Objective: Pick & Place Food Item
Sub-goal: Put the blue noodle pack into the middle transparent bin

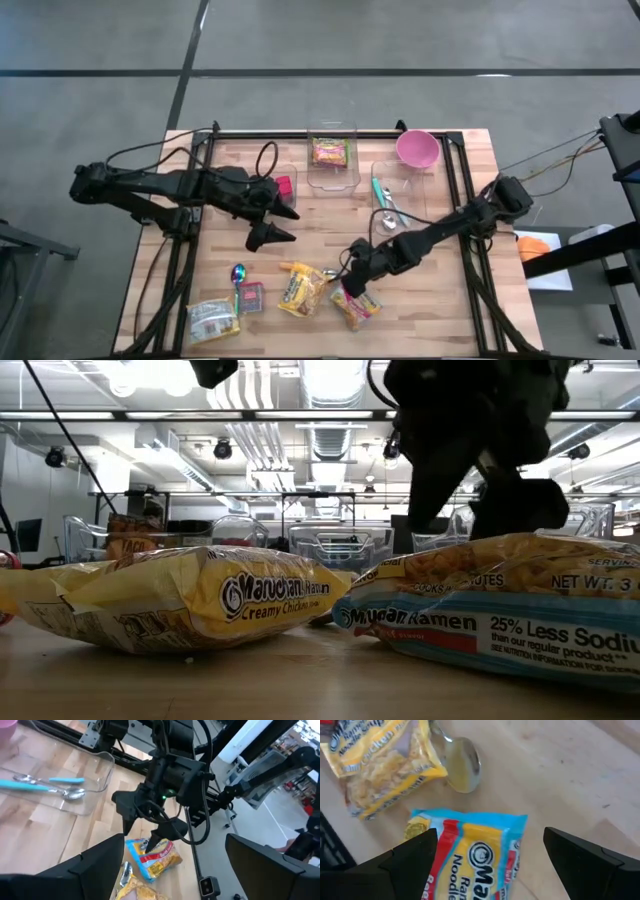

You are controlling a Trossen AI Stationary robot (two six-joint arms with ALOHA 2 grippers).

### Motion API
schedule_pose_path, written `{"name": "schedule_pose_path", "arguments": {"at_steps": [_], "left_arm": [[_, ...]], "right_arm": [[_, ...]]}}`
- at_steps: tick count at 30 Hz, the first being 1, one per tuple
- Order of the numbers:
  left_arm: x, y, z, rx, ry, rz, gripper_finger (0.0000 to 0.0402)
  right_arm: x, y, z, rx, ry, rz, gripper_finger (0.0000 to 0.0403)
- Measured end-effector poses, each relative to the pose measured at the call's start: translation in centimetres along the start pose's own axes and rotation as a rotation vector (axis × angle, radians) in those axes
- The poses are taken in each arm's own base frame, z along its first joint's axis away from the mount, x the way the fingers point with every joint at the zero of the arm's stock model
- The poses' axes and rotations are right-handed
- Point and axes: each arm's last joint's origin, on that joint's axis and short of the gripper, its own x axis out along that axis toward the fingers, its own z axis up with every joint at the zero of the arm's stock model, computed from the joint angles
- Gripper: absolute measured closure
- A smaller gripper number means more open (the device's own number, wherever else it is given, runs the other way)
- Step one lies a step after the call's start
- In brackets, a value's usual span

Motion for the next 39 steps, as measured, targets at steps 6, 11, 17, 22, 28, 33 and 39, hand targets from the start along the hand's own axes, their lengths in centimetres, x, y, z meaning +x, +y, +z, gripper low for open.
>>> {"name": "schedule_pose_path", "arguments": {"at_steps": [6,11,17,22,28,33,39], "left_arm": [[-0.3,-0.3,-0.2,-0.005,0.0,-0.012,0.0046],[-0.3,-0.3,-0.2,-0.004,0.0,-0.011,0.0046],[-0.3,-0.3,-0.2,0.003,0.001,-0.011,0.0046],[-0.3,-0.3,-0.2,0.008,0.003,-0.01,0.0046],[-0.3,-0.3,-0.3,0.011,0.009,-0.007,0.0046],[-0.3,-0.2,-0.4,0.009,0.018,-0.002,0.0046],[-0.3,-0.1,-0.6,0.003,0.044,0.012,0.0046]], "right_arm": [[0.9,-1.4,-0.4,0.015,-0.01,-0.048,0.0044],[1.6,-2.1,-0.7,0.023,-0.01,-0.006,0.0044],[1.9,-2.0,-0.7,0.027,-0.012,0.05,0.0054],[1.9,-2.0,-0.8,0.025,-0.009,0.051,0.0117],[2.0,-2.1,-0.8,0.028,-0.006,0.057,0.021],[2.0,-2.1,-0.8,0.027,-0.006,0.057,0.0269],[2.1,-2.2,-0.8,0.026,-0.005,0.055,0.0344]]}}
